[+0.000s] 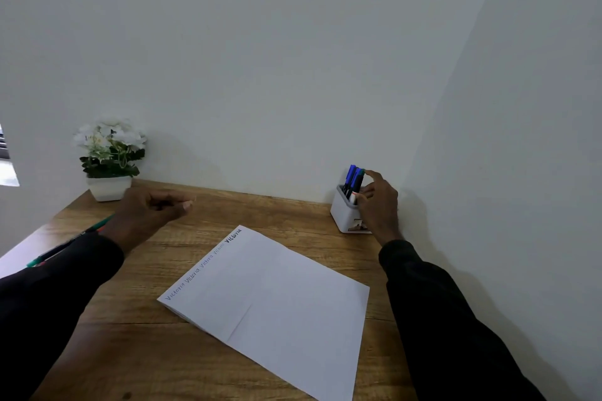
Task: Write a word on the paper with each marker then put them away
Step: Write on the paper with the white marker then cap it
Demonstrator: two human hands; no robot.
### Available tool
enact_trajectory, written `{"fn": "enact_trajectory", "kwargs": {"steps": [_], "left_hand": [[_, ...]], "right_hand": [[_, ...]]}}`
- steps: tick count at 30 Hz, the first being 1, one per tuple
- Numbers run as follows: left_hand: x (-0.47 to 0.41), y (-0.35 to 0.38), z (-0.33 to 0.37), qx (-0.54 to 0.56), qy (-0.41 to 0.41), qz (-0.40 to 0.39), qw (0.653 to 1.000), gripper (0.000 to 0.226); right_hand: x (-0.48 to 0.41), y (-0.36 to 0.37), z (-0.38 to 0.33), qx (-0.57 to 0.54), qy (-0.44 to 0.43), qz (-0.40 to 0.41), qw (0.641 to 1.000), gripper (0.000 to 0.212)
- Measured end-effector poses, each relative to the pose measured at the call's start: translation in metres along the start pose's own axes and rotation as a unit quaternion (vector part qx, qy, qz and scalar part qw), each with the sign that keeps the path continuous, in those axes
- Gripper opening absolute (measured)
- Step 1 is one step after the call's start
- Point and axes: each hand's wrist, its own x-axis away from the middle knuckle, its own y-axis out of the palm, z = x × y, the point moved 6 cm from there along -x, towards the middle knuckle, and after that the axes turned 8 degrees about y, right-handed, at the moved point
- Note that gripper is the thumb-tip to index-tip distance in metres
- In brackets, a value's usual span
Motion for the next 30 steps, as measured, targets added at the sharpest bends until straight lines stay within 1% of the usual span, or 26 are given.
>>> {"fn": "enact_trajectory", "kwargs": {"steps": [3, 6, 10, 12, 14, 18, 20, 22, 27, 30], "left_hand": [[0.004, -0.005, 0.000, -0.001, -0.005, 0.008, 1.000, 0.021], [0.005, -0.009, -0.002, 0.011, -0.014, 0.017, 1.000, 0.022], [0.010, -0.017, -0.004, 0.021, -0.035, 0.023, 0.999, 0.022], [0.014, -0.021, -0.005, 0.021, -0.046, 0.023, 0.998, 0.021], [0.022, -0.029, -0.004, 0.020, -0.054, 0.023, 0.998, 0.019], [0.033, -0.045, 0.002, 0.022, -0.051, 0.032, 0.998, 0.020], [0.037, -0.058, 0.005, 0.023, -0.044, 0.058, 0.997, 0.020], [0.040, -0.073, 0.006, -0.004, -0.027, 0.067, 0.997, 0.019], [0.049, -0.107, 0.000, -0.022, -0.031, 0.077, 0.996, 0.020], [0.057, -0.125, -0.007, -0.024, -0.042, 0.078, 0.996, 0.023]], "right_hand": [[0.003, -0.006, -0.004, 0.004, 0.001, 0.028, 1.000, 0.052], [0.006, -0.012, -0.014, -0.005, -0.019, 0.049, 0.999, 0.046], [0.020, -0.012, -0.037, -0.060, -0.036, 0.045, 0.997, 0.028], [0.032, -0.003, -0.052, -0.090, -0.049, 0.011, 0.995, 0.020], [0.045, 0.014, -0.068, -0.126, -0.062, -0.050, 0.989, 0.017], [0.079, 0.053, -0.105, -0.126, -0.108, -0.184, 0.969, 0.022], [0.095, 0.069, -0.125, -0.119, -0.123, -0.224, 0.959, 0.023], [0.108, 0.082, -0.142, -0.119, -0.139, -0.244, 0.952, 0.024], [0.129, 0.111, -0.177, -0.141, -0.152, -0.279, 0.938, 0.024], [0.147, 0.128, -0.202, -0.151, -0.178, -0.301, 0.925, 0.022]]}}
